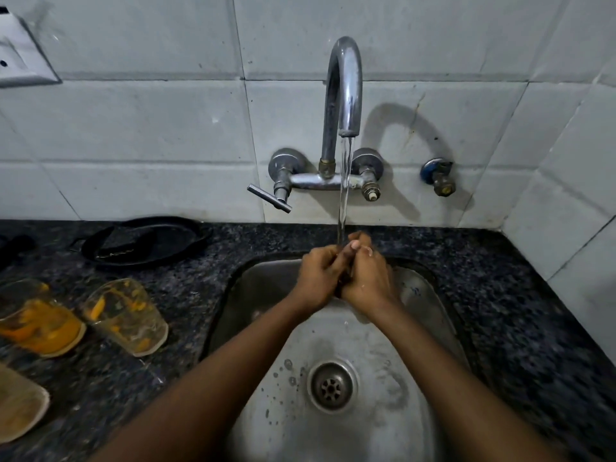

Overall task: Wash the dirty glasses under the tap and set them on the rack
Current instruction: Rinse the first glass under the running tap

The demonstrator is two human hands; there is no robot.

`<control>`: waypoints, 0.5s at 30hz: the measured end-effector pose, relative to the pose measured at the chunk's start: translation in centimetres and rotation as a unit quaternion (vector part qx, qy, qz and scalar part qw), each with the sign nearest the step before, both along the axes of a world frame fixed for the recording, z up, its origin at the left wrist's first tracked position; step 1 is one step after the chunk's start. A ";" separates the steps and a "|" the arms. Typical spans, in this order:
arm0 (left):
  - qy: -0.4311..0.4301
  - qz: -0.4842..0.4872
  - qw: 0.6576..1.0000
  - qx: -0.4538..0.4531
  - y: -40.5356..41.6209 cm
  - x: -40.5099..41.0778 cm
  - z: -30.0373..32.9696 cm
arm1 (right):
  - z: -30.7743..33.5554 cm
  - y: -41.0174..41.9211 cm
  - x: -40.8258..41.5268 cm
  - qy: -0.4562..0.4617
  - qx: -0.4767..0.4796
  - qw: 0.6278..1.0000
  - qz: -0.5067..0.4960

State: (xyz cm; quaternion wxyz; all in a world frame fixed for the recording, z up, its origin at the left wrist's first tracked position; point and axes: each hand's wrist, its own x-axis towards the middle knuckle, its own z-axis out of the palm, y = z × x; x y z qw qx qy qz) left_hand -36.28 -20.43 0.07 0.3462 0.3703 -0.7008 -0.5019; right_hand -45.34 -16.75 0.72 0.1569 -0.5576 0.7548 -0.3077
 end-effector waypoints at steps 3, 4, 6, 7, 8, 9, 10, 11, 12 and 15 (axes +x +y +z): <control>0.064 0.027 0.996 0.061 -0.6 0.6 0.3 | -0.1 0.8 -0.3 -0.100 0.062 0.989 0.089; 0.081 0.029 0.992 0.090 -0.8 0.9 0.1 | 0.0 1.3 -0.6 -0.161 0.087 0.976 0.119; 0.107 0.045 0.984 0.133 -1.0 1.4 -0.3 | 0.0 2.4 -1.3 -0.336 0.119 0.921 0.158; 0.125 0.052 0.979 0.155 -0.9 1.5 -0.4 | 0.1 2.9 -1.4 -0.439 0.132 0.875 0.153; 0.146 0.059 0.971 0.178 -0.8 1.4 -0.4 | 0.2 3.3 -1.5 -0.528 0.144 0.825 0.138; 0.166 0.071 0.964 0.196 -0.7 1.3 -0.3 | 0.5 3.6 -1.5 -0.575 0.149 0.795 0.126; 0.179 0.090 0.959 0.199 -0.7 1.1 -0.2 | 0.6 3.5 -1.3 -0.570 0.150 0.799 0.115; 0.173 0.109 0.961 0.186 -0.8 0.7 0.0 | 0.6 3.4 -0.9 -0.521 0.150 0.834 0.097; 0.149 0.122 0.968 0.161 -0.9 0.3 0.1 | 0.6 3.3 -0.3 -0.423 0.144 0.892 0.073; 0.032 0.157 0.983 0.083 -1.0 -1.3 0.9 | 0.3 2.5 1.2 0.006 0.121 0.993 0.011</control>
